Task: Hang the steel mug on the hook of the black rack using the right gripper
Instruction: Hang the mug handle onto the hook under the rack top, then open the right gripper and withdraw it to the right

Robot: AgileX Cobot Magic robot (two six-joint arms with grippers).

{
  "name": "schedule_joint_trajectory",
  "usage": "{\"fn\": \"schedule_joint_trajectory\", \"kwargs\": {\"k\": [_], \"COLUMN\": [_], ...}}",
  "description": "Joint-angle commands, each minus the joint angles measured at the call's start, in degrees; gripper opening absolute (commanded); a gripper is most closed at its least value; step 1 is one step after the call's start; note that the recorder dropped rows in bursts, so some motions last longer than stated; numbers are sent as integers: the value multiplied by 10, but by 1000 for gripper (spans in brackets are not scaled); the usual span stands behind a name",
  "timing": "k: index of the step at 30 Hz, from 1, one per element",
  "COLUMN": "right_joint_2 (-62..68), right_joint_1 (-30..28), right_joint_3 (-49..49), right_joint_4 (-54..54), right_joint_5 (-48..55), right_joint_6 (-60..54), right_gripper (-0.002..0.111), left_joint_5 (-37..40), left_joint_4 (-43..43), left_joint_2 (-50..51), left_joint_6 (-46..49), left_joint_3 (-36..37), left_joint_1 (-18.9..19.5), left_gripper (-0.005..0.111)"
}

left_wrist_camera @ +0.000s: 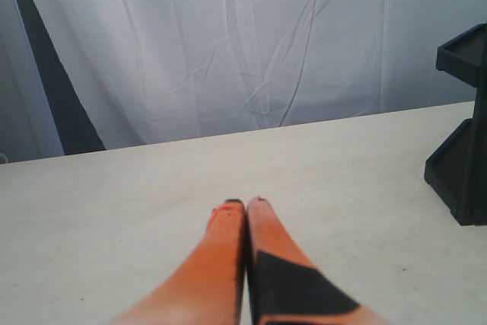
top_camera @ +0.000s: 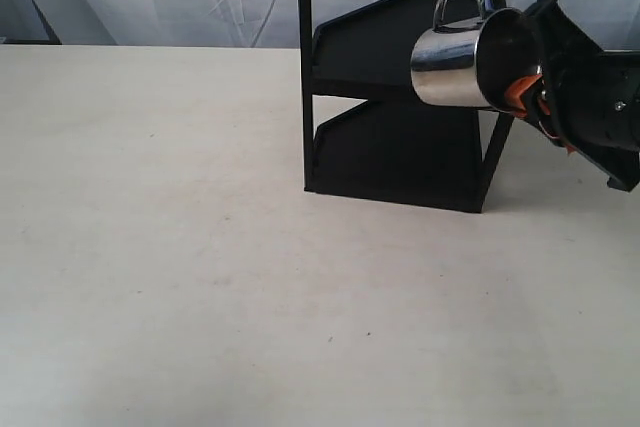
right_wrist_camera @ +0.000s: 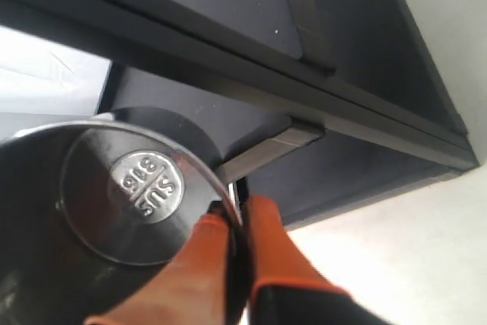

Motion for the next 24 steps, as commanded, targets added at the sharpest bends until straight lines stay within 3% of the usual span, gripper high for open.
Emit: {"fn": "schedule_joint_trajectory", "kwargs": {"k": [1, 5, 7, 8, 10, 11, 24], "right_joint_2": [14, 14, 14, 14, 14, 14, -49], "right_joint_1": [-6, -6, -6, -6, -6, -6, -6], "right_joint_3": [7, 7, 7, 7, 7, 7, 7], "right_joint_4": [-36, -72, -89, -90, -90, -90, -110], "right_joint_5": [-35, -48, -48, -47, -47, -46, -16], "right_joint_6": [-4, -4, -4, -4, -4, -4, -4], "right_gripper": [-1, 0, 15, 30, 47, 51, 53], "left_joint_5": [-3, -3, -3, -3, -3, -3, -3], "left_joint_4": [0, 0, 0, 0, 0, 0, 0], "left_joint_2": [-3, -3, -3, -3, -3, -3, -3], "left_joint_6": [-1, -1, -1, -1, -1, -1, -1], "left_joint_3": [0, 0, 0, 0, 0, 0, 0], "left_joint_1": [-3, -3, -3, -3, -3, -3, -3], "left_gripper": [2, 2, 2, 2, 2, 2, 2]}}
